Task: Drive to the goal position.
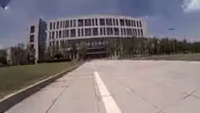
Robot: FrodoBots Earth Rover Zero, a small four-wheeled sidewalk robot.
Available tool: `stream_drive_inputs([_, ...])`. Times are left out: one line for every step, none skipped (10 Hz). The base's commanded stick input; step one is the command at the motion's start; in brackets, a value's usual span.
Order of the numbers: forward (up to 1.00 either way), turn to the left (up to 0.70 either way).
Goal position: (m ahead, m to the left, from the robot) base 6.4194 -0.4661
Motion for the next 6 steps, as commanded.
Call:
stream_drive_inputs([0.5,0.0])
stream_drive_inputs([0.5,0.0])
stream_drive_inputs([0.5,0.0])
stream_drive_inputs([0.5,0.0])
stream_drive_inputs([0.5,0.0])
stream_drive_inputs([0.5,0.0])
